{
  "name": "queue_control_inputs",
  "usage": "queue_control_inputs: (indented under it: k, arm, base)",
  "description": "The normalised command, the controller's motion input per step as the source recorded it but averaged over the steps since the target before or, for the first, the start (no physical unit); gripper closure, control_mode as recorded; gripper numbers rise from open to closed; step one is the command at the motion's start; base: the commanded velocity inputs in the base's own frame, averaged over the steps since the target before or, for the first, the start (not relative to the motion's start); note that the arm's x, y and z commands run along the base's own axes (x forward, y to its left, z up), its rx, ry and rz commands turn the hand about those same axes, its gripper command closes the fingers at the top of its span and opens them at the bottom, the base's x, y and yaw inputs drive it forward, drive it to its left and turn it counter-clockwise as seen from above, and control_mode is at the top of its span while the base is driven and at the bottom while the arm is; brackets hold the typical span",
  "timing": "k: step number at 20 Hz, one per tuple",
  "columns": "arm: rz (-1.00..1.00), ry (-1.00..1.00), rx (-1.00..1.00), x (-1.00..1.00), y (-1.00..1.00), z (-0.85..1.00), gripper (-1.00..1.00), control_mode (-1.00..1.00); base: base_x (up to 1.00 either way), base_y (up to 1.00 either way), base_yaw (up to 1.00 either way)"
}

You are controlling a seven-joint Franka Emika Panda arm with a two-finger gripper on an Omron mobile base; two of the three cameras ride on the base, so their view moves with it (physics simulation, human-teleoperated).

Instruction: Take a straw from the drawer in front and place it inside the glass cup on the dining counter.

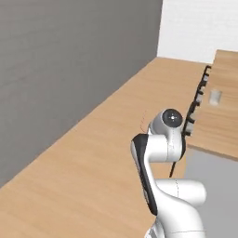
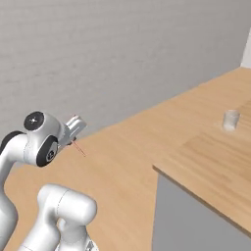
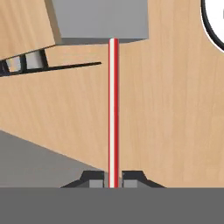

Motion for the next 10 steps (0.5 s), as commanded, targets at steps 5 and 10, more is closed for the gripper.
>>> queue_control_inputs:
  k: [5, 10]
  arm:
    - [0.00, 0.00, 0.00, 0.00, 0.00, 0.00, 1.00, 1.00]
    - [0.00, 0.00, 0.00, 0.00, 0.00, 0.00, 1.00, 1.00]
  base:
    - [1.00, 0.39, -0.56]
    - [1.00, 0.21, -0.54]
